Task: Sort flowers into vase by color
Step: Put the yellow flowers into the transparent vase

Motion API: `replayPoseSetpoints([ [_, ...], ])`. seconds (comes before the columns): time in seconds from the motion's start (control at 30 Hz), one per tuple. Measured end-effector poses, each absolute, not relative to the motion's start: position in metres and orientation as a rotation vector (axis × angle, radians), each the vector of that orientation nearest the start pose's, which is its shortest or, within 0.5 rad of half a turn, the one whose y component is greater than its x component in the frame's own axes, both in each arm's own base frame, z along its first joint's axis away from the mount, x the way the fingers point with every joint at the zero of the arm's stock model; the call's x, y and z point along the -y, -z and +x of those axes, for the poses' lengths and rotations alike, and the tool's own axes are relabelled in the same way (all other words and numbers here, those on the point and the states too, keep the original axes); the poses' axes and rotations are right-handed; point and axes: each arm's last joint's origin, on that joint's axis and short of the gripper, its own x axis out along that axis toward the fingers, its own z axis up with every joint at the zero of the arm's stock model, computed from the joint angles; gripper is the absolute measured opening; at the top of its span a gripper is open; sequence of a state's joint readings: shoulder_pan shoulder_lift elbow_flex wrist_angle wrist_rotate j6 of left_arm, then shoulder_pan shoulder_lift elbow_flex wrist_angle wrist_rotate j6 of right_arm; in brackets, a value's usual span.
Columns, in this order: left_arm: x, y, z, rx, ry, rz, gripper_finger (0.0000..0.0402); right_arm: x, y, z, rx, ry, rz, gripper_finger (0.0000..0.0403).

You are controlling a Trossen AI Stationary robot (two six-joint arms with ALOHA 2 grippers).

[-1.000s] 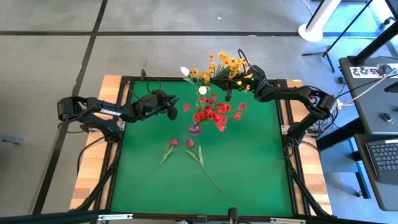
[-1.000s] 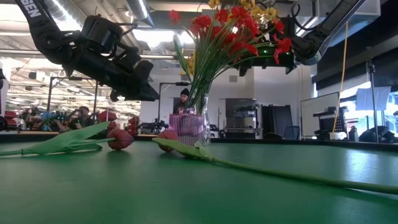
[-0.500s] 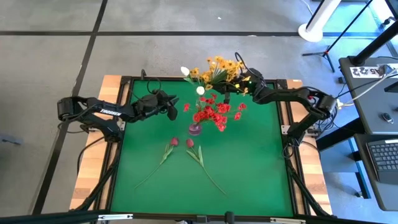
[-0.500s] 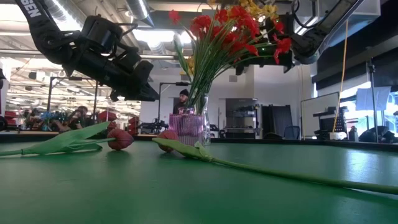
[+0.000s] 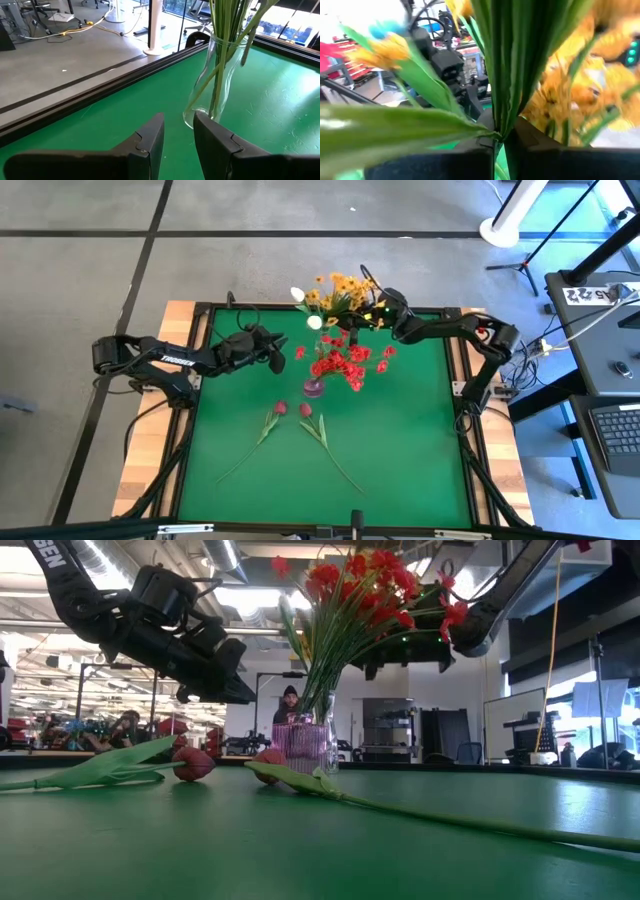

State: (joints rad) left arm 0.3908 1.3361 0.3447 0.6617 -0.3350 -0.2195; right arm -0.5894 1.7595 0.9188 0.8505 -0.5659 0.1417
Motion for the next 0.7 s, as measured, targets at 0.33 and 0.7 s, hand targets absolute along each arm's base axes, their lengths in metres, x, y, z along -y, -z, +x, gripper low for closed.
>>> replayPoseSetpoints([
  [0.33, -0.097, -0.153, 0.21, -0.304, -0.759, -0.232, 0.0101, 0.188, -0.263, 0.31, -0.084, 0.054, 0.018, 0.0013],
  [0.7, -0.097, -0.153, 0.21, -0.301, -0.759, -0.232, 0.0101, 0.173, -0.267, 0.323, -0.23, 0.106, -0.082, 0.0013],
])
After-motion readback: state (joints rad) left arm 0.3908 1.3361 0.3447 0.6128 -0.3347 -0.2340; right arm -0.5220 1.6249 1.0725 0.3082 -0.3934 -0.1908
